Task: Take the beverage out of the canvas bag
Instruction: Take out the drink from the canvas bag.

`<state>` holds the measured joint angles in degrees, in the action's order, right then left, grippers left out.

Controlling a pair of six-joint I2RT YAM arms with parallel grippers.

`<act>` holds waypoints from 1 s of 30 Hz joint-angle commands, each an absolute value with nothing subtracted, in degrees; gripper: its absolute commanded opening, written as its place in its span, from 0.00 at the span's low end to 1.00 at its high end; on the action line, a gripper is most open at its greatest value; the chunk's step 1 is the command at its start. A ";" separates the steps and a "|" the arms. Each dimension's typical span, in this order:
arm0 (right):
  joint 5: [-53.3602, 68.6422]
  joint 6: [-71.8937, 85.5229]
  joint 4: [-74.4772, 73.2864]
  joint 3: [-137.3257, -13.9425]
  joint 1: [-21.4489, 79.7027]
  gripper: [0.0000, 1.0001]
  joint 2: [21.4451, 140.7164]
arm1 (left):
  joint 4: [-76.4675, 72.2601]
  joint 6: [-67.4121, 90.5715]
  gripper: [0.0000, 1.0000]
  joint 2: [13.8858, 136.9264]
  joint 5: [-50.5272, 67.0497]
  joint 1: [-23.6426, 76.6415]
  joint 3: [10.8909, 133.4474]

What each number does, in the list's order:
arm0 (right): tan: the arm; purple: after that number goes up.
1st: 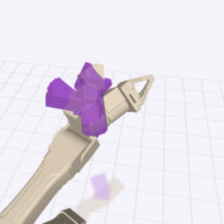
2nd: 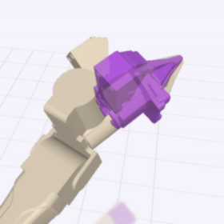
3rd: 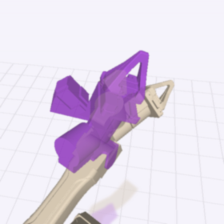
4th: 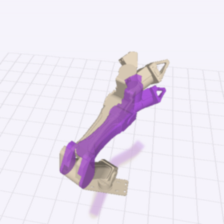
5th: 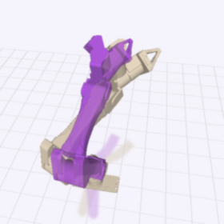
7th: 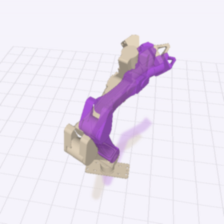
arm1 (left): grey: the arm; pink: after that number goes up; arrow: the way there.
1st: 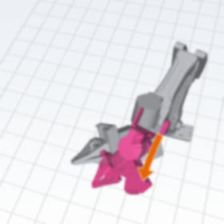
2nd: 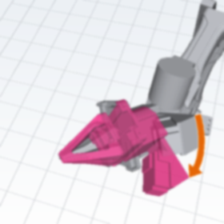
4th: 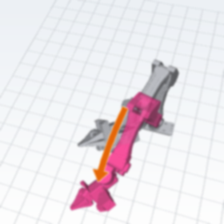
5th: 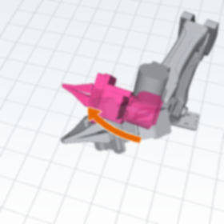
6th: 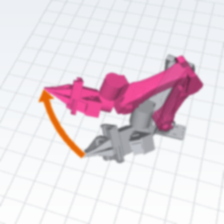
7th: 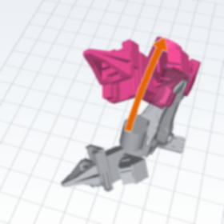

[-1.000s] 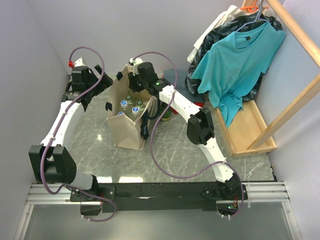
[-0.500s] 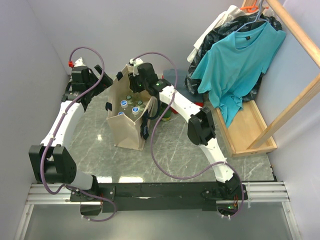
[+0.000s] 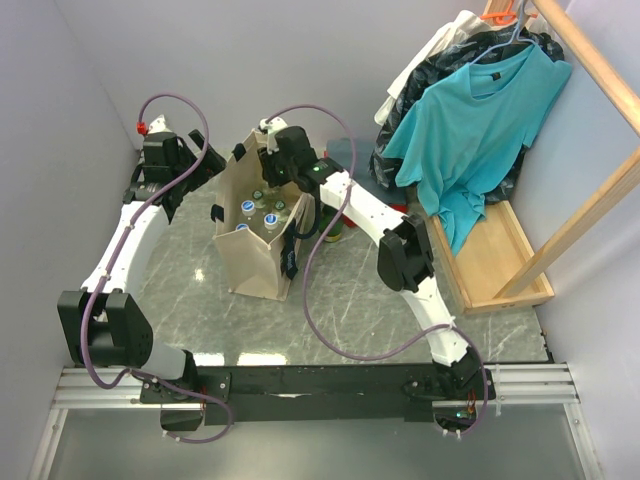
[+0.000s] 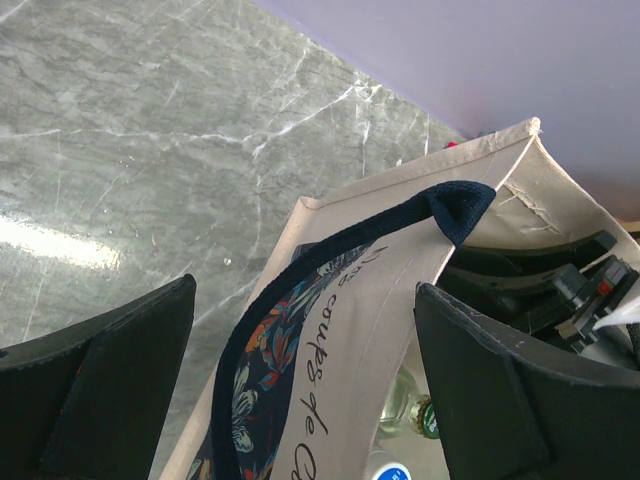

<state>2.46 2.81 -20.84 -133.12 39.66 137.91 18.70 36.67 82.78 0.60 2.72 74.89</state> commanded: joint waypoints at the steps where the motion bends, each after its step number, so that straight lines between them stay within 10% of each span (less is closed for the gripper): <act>1: 0.09 0.62 -15.38 -132.46 39.99 0.00 127.01 | 18.11 36.56 0.96 82.00 0.44 2.99 75.50; 30: -2.28 -2.29 -12.04 -128.67 41.48 0.00 120.06 | 17.75 36.56 0.96 81.39 0.79 2.99 75.15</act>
<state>-1.13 -1.19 -21.87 -126.32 40.71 129.97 18.70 36.69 82.78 0.60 2.72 74.89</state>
